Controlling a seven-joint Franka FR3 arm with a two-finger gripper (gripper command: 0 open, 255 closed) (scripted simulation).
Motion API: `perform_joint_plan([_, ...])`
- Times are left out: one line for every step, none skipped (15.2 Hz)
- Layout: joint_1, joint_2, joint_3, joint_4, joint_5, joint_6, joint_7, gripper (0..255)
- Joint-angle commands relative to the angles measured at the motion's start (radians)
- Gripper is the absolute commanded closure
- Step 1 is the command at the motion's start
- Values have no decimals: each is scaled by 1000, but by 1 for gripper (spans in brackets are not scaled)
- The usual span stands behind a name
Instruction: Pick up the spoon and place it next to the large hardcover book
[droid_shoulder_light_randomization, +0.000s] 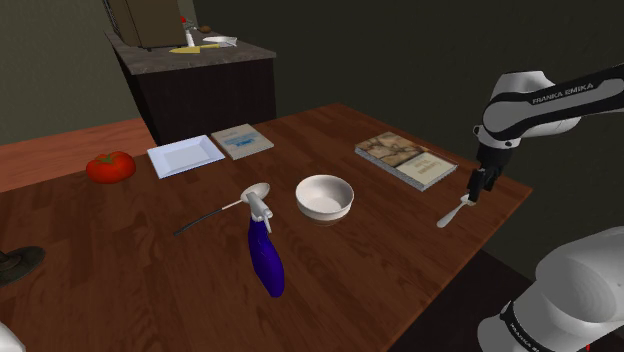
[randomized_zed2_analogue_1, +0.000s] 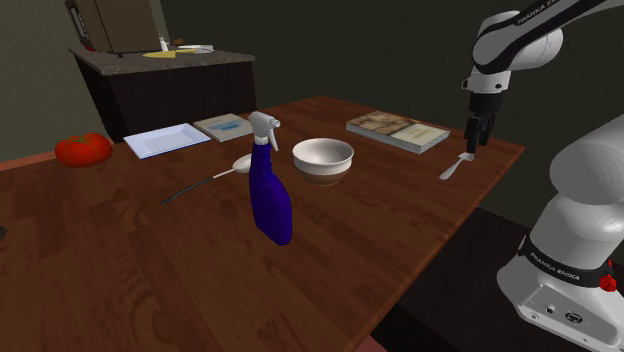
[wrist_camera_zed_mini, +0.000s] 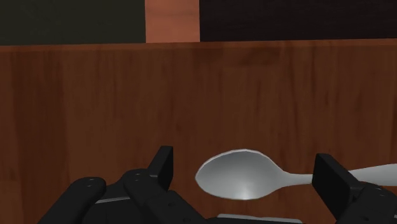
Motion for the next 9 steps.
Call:
perform_joint_plan([5,-21,11,52,11,-74,-3,0])
perform_joint_plan([7,-29,16,73,15,-103,-3,0])
perform_joint_plan([7,-29,16,73,15,-103,-3,0])
perform_joint_plan([7,-30,16,73,15,-103,-3,0])
perform_joint_plan([7,-29,16,73,16,-103,-4,0])
perform_joint_plan([7,-29,16,73,16,-103,-4,0])
perform_joint_plan([7,-29,16,73,16,-103,-4,0])
perform_joint_plan([7,-29,16,73,16,-103,-4,0])
perform_joint_plan([7,-29,16,73,16,-103,-4,0])
